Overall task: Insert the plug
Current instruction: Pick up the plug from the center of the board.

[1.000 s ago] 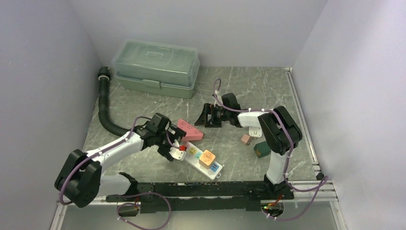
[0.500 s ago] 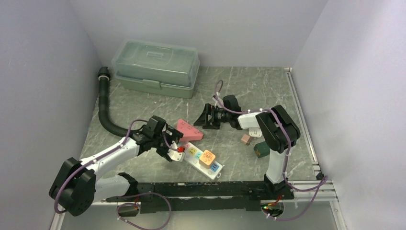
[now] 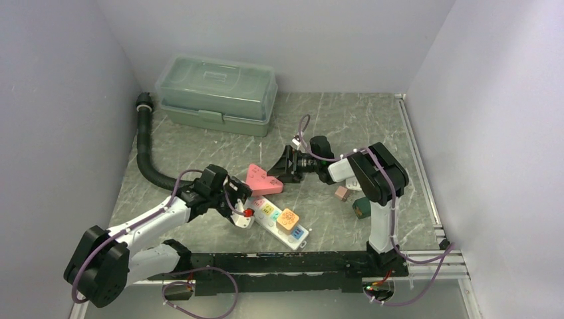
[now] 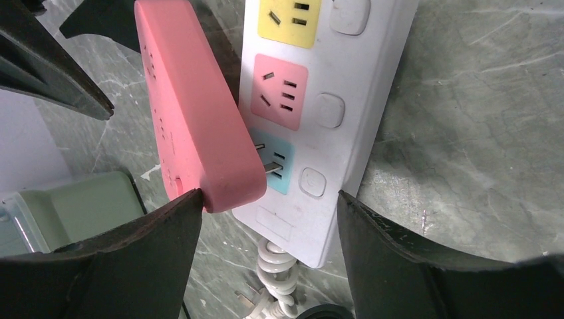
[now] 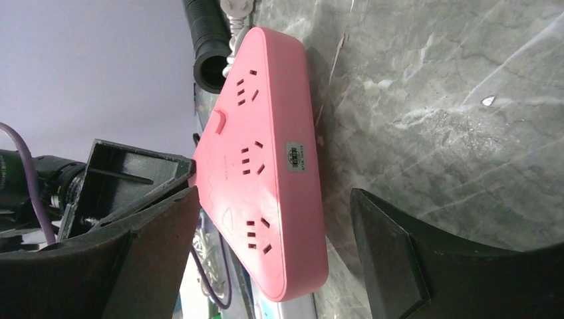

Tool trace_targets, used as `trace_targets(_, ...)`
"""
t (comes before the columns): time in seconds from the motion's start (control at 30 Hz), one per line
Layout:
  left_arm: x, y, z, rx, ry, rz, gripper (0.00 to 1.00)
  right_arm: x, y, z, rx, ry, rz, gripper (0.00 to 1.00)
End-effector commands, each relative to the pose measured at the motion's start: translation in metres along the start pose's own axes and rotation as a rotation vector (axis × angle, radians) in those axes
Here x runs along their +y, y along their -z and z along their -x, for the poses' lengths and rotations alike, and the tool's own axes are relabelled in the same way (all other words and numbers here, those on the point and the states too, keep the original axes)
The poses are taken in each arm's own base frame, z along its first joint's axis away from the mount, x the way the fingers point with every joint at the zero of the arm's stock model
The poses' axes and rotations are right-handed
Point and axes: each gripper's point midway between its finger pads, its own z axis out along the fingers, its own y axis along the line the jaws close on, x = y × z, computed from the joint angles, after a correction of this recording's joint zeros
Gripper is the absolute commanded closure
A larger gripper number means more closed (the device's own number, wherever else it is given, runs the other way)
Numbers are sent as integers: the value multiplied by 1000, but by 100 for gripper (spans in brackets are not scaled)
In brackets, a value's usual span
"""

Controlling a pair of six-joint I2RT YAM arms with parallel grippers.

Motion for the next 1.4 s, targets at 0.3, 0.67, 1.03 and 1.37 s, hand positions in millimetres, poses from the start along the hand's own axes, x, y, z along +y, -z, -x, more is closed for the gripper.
trace_targets(0.3,-2,-5,2,-6,-49,-5,26,7,-9,-6,41,-60,127,32)
trace_targets(0.67,-3,-3,-1,16,-49,-5,27,42,-4,1,42,-41,298,49)
trace_targets(1.03,-5,-5,-4,25,-49,-20,28,46,-5,0,70,-32,310,29)
trace_targets(1.37,-5,-5,-4,28,-52,-33,34,62,-3,-3,99,-20,380,40)
